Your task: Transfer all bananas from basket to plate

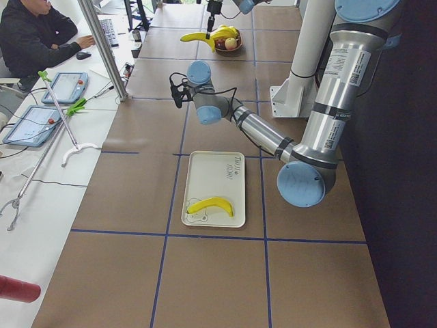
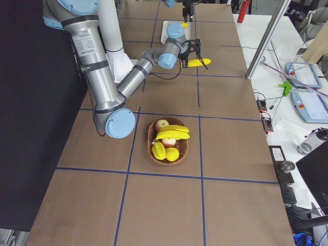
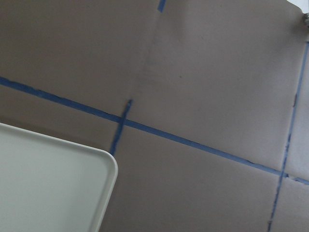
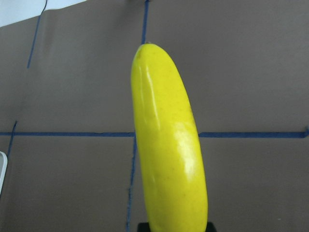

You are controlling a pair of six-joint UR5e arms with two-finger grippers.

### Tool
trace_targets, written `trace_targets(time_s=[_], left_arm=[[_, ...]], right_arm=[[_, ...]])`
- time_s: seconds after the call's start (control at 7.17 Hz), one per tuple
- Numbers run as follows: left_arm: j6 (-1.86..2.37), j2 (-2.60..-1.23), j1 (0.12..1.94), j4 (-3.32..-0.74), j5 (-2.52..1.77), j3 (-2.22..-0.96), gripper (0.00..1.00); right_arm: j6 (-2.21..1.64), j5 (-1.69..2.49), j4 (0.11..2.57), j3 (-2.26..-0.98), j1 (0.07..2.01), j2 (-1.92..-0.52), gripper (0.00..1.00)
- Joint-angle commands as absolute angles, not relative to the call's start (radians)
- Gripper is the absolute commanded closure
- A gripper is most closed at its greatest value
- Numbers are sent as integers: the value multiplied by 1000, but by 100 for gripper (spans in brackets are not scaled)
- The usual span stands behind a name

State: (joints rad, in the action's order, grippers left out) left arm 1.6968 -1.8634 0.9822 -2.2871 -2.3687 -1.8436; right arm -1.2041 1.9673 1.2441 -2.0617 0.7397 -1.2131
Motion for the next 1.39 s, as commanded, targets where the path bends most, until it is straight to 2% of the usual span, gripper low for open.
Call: trace_targets(time_s=[0.0,0.42,0.98,1.25], left_arm=[[1805,-1966,930,-2370,-2367,-1818,1],[1804,-2106,783,-2373,-2230,-1749,1],[1807,-2177,617,-2365,-2030,-1740,1],[1833,-2198,592,-2370,-1994,-1717,1]], right_arm=[[-1233,1746,1250,-2089,512,-1171,100],[-1235,1669,1326,-2077,410,-1085,100],[-1279,1637,1350,-2075,388,-1057,100],[-1279,1635,1348,-2075,385,-1057,100]])
